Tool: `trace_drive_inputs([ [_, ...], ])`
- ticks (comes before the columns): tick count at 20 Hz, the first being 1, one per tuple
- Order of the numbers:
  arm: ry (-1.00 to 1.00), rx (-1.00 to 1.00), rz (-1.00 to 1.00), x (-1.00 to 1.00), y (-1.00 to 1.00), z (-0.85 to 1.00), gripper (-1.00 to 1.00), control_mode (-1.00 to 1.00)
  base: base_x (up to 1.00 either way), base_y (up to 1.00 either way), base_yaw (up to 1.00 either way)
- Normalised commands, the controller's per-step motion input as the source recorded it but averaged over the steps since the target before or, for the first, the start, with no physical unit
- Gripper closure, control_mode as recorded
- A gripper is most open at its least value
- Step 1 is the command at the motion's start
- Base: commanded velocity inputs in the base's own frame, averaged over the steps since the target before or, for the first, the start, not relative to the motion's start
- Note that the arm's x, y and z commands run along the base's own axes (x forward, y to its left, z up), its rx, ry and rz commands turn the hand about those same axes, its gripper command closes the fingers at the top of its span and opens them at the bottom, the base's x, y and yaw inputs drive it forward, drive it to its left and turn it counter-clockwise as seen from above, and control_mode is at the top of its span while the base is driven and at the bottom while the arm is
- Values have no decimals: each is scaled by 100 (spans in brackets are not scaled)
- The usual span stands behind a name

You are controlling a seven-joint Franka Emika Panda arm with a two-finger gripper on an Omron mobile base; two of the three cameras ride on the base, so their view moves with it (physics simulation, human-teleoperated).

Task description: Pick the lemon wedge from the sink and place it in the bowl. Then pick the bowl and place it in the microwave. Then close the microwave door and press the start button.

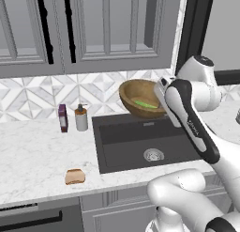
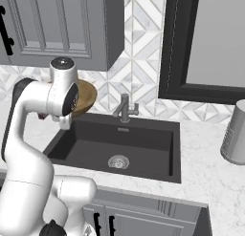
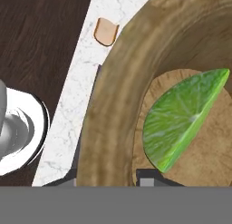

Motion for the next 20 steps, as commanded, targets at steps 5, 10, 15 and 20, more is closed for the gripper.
trace_drive_inputs([
  [5, 0, 0, 0, 0, 0, 0, 100, 100, -68, 1, 1],
  [10, 0, 0, 0, 0, 0, 0, 100, 100, -88, 8, 18],
  [15, 0, 0, 0, 0, 0, 0, 100, 100, -26, 51, 70],
  [20, 0, 0, 0, 0, 0, 0, 100, 100, -17, 31, 80],
])
